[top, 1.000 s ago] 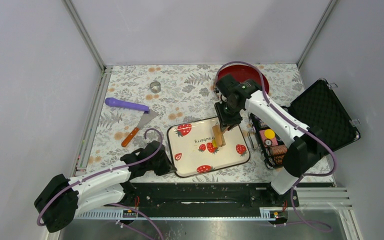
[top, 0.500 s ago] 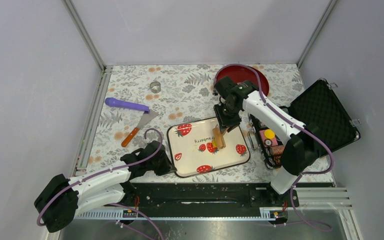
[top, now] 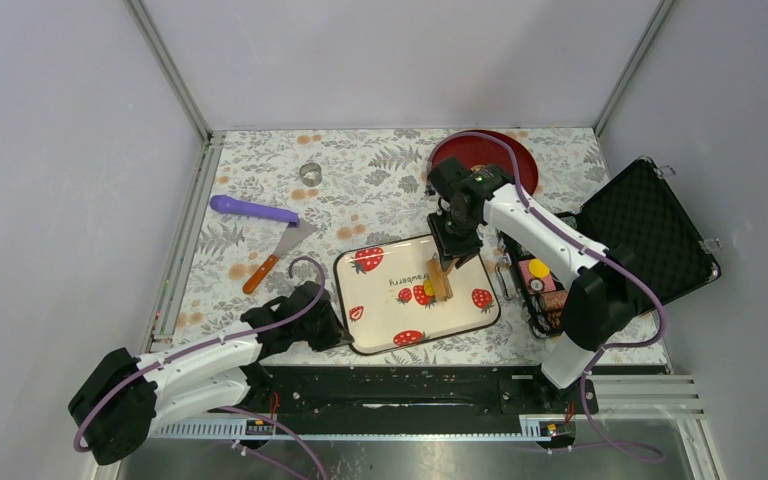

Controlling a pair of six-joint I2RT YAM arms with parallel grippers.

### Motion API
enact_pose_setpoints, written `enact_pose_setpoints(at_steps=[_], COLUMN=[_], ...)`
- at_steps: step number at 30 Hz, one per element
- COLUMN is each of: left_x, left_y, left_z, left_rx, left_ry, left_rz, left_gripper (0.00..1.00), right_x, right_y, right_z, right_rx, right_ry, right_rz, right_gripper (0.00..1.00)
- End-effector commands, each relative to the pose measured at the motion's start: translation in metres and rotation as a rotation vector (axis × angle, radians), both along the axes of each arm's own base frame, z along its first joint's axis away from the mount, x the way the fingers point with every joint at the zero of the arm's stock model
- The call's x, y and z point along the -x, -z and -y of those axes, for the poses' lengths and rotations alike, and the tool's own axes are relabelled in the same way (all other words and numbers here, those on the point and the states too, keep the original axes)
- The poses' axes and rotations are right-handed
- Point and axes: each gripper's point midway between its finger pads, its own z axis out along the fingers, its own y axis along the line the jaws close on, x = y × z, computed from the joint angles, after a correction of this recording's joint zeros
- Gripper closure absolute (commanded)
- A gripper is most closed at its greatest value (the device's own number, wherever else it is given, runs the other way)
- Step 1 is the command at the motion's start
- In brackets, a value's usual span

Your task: Roll out the dumpling wrappers from the dough

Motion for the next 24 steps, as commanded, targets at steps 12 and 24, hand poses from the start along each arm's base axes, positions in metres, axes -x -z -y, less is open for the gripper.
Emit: enact_pose_setpoints(at_steps=[12, 24], left_x=[0.001, 0.001], left_y=[0.016, 0.016], left_z=[-0.015, -0.014], left_rx=[-0.070, -0.069], left_ry=[-0.033, -0.034], left_rz=[-0.005, -0.003], left_gripper=[1.00, 1.00], right_x=[0.008, 0.011], right_y=[0.014, 0.030], right_z=[-0.012, -0.014], right_rx=[0.032, 0.054], right_ry=[-0.042, -0.052], right_rz=[-0.009, -0.032], right_gripper=[1.00, 1.00])
